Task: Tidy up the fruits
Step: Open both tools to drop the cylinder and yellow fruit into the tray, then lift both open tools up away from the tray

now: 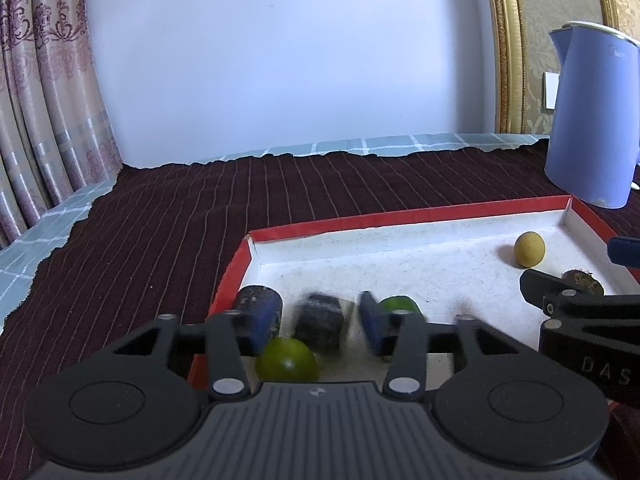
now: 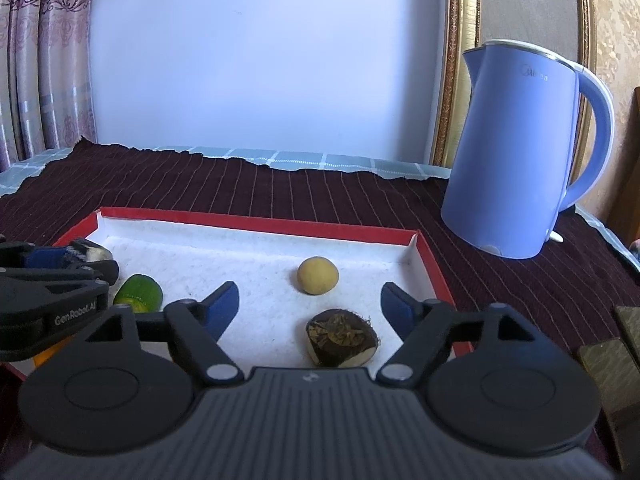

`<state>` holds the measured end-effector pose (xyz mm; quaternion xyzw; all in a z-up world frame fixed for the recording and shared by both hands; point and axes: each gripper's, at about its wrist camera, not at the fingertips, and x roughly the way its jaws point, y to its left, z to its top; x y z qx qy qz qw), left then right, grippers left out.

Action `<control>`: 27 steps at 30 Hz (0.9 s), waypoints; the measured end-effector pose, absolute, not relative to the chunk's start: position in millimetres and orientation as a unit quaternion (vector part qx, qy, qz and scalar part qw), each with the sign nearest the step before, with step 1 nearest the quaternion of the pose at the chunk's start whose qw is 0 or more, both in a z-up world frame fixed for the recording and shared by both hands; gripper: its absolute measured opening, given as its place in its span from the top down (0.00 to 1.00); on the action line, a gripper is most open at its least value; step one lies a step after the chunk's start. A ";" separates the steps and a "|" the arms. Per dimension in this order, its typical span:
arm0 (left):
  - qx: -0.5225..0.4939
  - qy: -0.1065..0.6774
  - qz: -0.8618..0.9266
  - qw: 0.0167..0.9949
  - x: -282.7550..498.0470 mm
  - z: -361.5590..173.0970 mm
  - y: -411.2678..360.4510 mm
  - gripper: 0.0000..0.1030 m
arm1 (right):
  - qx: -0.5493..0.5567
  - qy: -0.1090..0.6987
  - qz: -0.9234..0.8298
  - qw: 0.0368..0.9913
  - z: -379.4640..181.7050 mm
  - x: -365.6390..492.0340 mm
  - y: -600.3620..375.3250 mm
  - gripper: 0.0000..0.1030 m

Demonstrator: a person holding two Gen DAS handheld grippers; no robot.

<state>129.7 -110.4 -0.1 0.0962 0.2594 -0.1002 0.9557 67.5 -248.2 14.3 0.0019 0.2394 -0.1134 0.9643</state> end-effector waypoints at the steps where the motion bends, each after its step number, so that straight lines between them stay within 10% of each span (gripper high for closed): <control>1: 0.096 0.254 -0.097 0.958 128.3 0.6 -110.3 0.38 | 0.000 0.238 -0.114 0.965 14.7 66.7 -247.7 0.20; 3: 0.099 0.241 -0.087 0.962 125.3 2.2 -110.7 0.27 | -0.002 0.235 -0.114 0.965 15.1 65.0 -246.5 0.17; 27: 0.078 0.263 -0.095 0.957 113.9 4.8 -98.9 0.26 | 0.001 0.228 -0.119 0.966 15.9 53.6 -247.3 0.10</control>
